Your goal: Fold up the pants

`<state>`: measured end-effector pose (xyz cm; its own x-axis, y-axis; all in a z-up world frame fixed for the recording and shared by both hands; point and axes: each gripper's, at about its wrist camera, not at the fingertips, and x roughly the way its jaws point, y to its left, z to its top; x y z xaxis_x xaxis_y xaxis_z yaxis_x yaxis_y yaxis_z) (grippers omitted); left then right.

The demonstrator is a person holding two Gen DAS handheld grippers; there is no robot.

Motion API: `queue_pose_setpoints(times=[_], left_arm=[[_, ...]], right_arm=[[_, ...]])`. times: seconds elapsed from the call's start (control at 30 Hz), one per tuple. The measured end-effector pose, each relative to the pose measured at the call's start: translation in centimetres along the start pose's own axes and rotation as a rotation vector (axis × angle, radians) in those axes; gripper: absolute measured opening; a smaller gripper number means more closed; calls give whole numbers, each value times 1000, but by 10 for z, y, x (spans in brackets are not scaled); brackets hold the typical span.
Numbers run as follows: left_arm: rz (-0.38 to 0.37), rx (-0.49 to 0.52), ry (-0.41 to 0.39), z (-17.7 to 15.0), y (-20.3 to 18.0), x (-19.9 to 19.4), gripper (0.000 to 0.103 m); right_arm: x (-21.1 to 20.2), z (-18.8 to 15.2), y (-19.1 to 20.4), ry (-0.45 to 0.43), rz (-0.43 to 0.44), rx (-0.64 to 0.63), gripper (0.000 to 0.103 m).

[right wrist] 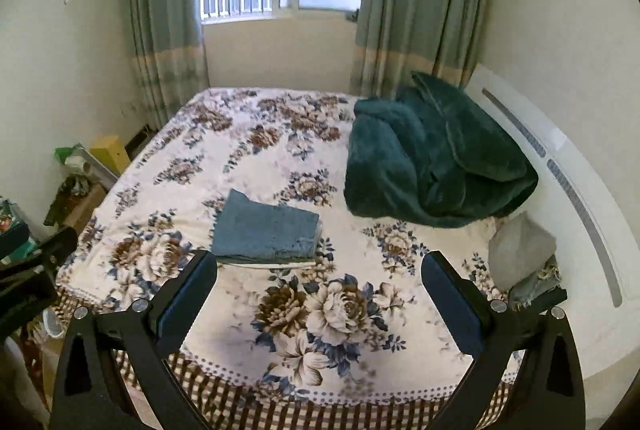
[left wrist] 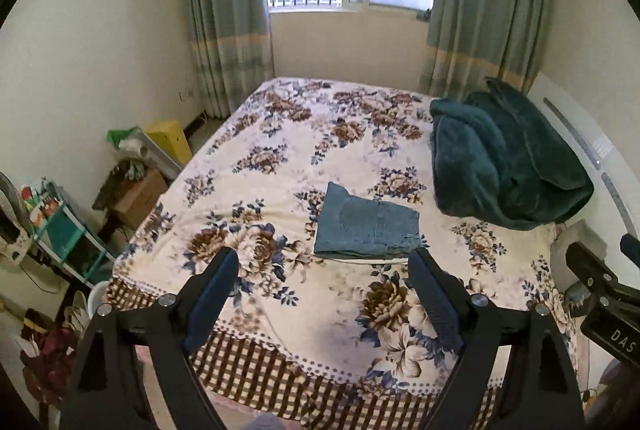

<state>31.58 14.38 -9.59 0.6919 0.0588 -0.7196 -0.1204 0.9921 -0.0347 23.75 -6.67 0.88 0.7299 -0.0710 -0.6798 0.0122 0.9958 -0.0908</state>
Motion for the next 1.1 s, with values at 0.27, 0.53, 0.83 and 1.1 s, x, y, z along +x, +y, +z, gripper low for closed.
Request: queue_pose_setpoints(times=[0.27,0.53,0.83,1.1], left_arm=[[-12,32,-44,-11,8,-50,86],[-21,41,-71,-20,16,-67,90],[-13,42,-95,-18,24,-71,99],[-13,43,-100,-22,22,-79,99]], right_arm=[[-80,-11,8,-45,2,10,103],[-106,-16,7,-57,-6,31,103],[-97,-15,6,-41,3,29,103],[-91,-11,8,-46,15,18,103]])
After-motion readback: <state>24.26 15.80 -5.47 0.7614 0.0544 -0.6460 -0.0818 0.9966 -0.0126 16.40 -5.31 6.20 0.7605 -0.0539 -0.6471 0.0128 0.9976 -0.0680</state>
